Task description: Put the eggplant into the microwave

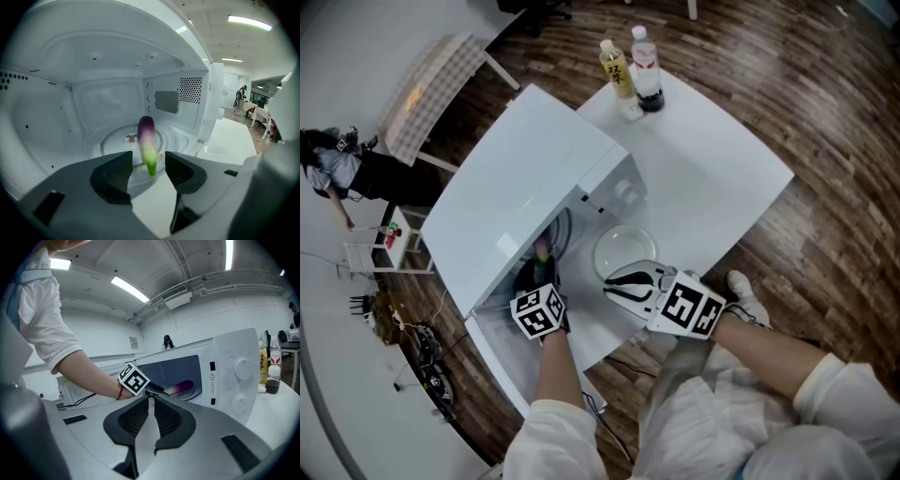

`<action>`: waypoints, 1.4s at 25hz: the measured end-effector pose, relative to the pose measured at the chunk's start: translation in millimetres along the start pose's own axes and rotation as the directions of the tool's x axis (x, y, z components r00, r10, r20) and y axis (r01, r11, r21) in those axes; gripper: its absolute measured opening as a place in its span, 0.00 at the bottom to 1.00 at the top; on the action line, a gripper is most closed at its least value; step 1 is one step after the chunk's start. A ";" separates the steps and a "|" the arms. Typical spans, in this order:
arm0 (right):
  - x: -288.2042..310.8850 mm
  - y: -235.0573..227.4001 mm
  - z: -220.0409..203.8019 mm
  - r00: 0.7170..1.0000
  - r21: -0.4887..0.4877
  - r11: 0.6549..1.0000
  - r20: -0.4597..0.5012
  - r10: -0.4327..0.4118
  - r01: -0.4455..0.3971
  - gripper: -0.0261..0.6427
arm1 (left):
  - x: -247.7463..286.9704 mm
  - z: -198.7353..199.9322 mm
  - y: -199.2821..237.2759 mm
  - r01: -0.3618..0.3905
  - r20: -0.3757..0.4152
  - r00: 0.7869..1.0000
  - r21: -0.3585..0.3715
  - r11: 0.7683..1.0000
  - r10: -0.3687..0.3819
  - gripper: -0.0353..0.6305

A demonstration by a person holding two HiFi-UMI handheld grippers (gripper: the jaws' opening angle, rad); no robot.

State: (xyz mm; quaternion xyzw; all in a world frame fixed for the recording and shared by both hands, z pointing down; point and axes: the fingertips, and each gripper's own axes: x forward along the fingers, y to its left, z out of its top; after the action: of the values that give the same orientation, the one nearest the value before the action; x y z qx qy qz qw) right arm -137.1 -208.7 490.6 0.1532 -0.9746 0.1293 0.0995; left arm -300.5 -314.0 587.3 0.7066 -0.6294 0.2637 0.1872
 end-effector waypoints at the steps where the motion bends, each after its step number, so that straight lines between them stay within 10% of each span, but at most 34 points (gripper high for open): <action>1: 0.2 0.5 0.4 1.000 -0.002 1.000 -0.001 0.002 -0.002 0.11 | -1.9 0.2 -0.1 -0.001 0.004 1.000 -0.001 1.000 0.001 0.37; 35: -37.0 33.5 10.8 0.994 -0.129 0.986 -0.044 0.096 -0.101 0.11 | -103.8 19.9 -77.2 0.050 0.227 0.973 -0.021 0.999 -0.044 0.31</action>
State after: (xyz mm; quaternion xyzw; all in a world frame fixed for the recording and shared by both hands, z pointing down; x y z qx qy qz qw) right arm -115.1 -170.8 464.3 0.0953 -0.9854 0.0724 0.1212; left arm -228.6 -233.1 513.6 0.7443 -0.6331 0.1686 0.1299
